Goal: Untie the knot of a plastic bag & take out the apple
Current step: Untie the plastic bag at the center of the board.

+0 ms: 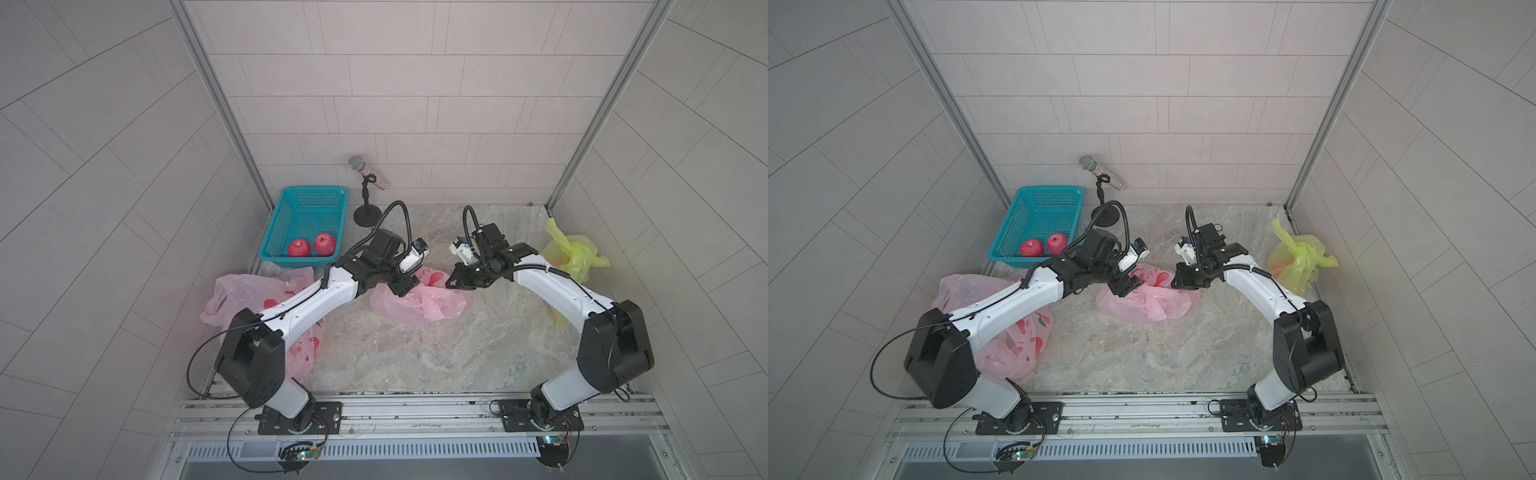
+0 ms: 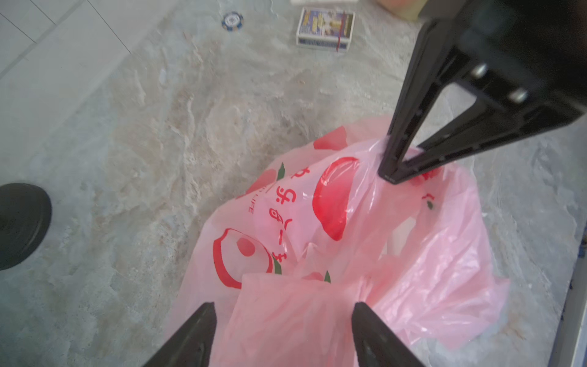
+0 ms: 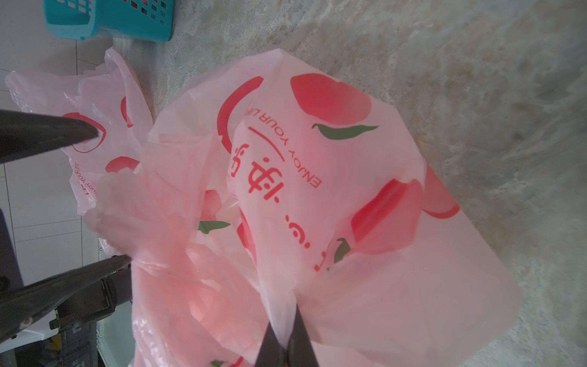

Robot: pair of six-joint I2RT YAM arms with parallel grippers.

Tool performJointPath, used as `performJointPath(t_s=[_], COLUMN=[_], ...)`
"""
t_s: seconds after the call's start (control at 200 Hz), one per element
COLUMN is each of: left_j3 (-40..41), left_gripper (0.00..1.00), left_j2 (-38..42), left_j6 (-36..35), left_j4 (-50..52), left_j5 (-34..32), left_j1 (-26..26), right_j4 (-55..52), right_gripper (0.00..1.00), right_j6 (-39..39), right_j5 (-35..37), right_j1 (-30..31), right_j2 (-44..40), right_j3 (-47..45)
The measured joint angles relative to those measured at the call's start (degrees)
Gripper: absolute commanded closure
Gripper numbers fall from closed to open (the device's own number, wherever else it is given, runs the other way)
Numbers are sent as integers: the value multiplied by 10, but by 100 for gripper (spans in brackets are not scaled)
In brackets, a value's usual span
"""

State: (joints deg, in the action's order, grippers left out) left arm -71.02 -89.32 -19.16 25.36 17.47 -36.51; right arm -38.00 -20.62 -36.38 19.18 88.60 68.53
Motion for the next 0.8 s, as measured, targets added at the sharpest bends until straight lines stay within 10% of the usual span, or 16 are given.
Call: performJointPath(t_s=[0.365,0.801], left_j3=[-18,207], left_gripper=[100,100], left_j2=[-36,181], left_j6=[-25,165], left_j4=[119,-145], left_j5=[54,20], left_j1=[0,95], right_j4=[0,42], right_gripper=[93,89], right_j6=[3,-43], right_j5=[4,-2], right_j1=[-6,-43], right_j2=[-1,-13], right_j3=[0,-70])
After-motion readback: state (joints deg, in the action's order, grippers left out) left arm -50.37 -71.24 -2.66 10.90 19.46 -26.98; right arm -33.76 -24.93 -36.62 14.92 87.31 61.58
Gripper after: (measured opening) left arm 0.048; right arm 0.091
